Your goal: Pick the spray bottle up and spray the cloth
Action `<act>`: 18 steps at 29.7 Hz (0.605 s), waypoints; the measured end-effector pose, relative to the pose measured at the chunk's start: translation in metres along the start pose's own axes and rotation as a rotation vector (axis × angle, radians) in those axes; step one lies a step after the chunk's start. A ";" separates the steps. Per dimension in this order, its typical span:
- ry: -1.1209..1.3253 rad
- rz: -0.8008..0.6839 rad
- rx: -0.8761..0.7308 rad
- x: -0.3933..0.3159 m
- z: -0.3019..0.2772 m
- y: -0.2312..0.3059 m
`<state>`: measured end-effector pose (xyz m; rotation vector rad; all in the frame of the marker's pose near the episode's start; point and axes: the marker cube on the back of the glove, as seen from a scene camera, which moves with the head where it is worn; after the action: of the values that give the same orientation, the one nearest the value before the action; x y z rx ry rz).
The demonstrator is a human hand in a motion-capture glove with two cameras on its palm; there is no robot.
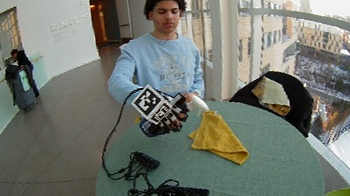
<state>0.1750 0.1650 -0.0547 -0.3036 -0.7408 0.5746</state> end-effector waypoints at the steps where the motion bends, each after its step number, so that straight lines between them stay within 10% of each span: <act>1: -0.003 -0.004 0.002 -0.001 0.000 0.000; 18: -0.291 -0.402 0.319 -0.103 0.004 -0.022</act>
<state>0.1195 0.0869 -0.0976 0.2277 -0.9456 0.3477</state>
